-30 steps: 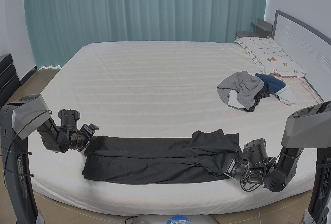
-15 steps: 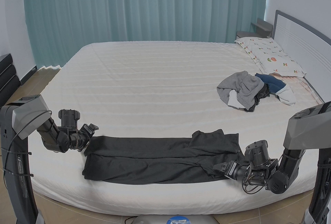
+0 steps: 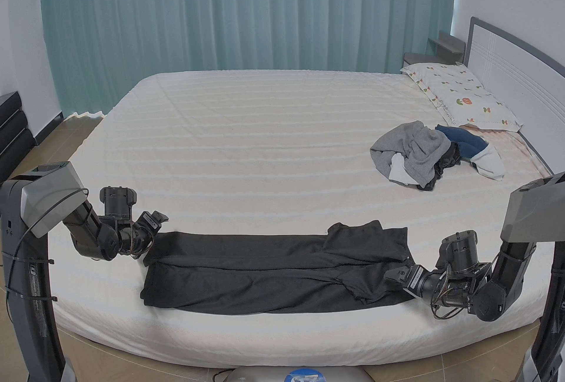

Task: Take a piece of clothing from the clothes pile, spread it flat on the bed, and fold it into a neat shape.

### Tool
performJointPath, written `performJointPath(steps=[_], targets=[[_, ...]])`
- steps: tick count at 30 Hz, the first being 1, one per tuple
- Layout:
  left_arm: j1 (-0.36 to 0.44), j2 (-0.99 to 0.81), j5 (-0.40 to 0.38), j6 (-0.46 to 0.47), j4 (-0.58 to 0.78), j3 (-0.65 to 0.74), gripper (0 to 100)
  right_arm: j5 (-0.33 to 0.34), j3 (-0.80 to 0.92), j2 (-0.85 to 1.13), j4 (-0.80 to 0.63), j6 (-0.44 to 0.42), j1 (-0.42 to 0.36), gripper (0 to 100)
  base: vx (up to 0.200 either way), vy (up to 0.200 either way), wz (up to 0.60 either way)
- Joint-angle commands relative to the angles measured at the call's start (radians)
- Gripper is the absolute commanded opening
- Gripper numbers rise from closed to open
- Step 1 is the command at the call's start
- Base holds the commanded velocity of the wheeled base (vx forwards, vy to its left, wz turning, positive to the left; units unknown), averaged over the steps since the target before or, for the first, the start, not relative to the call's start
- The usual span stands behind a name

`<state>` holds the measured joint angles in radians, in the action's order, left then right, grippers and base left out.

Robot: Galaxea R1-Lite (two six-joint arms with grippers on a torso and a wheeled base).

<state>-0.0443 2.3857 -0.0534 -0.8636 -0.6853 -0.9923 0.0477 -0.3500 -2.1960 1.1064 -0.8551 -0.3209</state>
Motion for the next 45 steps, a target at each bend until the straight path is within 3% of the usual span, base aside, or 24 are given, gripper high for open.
performJointPath(steps=[1,5,6,17,29,30,36,40,42,45], targets=[[0.000,0.001,0.000,0.000,0.000,0.000,100,0.009,0.020,-0.019,0.033,0.001,0.002,100,0.000,0.000,0.00],[0.000,0.003,0.000,0.002,0.000,0.000,100,0.015,0.029,-0.024,0.096,-0.002,0.005,100,0.000,0.000,0.00],[0.000,0.003,0.000,0.002,0.000,0.000,100,0.018,0.028,-0.030,0.099,-0.004,0.005,0,0.000,0.000,0.00],[0.000,0.003,0.000,0.002,0.000,0.000,100,0.020,0.031,-0.079,0.101,-0.056,0.003,0,0.000,0.000,0.00],[0.000,0.003,0.001,0.002,0.000,0.000,100,0.015,0.069,-0.074,0.105,-0.024,0.000,0,0.000,0.000,0.00],[0.000,0.003,0.001,0.002,0.000,0.000,100,0.017,0.072,-0.077,0.107,-0.005,0.000,100,0.000,0.000,0.00],[0.000,0.003,0.001,0.002,0.000,0.000,100,0.035,0.105,-0.064,0.182,0.134,0.005,100,0.000,0.000,0.00],[0.000,0.003,0.001,0.002,0.000,0.000,100,0.115,0.106,-0.074,0.273,0.324,0.048,100,0.000,0.000,0.00],[0.000,0.003,0.001,0.000,0.000,0.000,100,0.192,0.089,-0.080,0.273,0.444,0.105,100,0.000,0.000,0.00],[0.000,0.003,0.001,0.002,0.000,0.000,100,0.287,0.069,-0.088,0.273,0.510,0.158,100,0.000,0.000,0.00]])
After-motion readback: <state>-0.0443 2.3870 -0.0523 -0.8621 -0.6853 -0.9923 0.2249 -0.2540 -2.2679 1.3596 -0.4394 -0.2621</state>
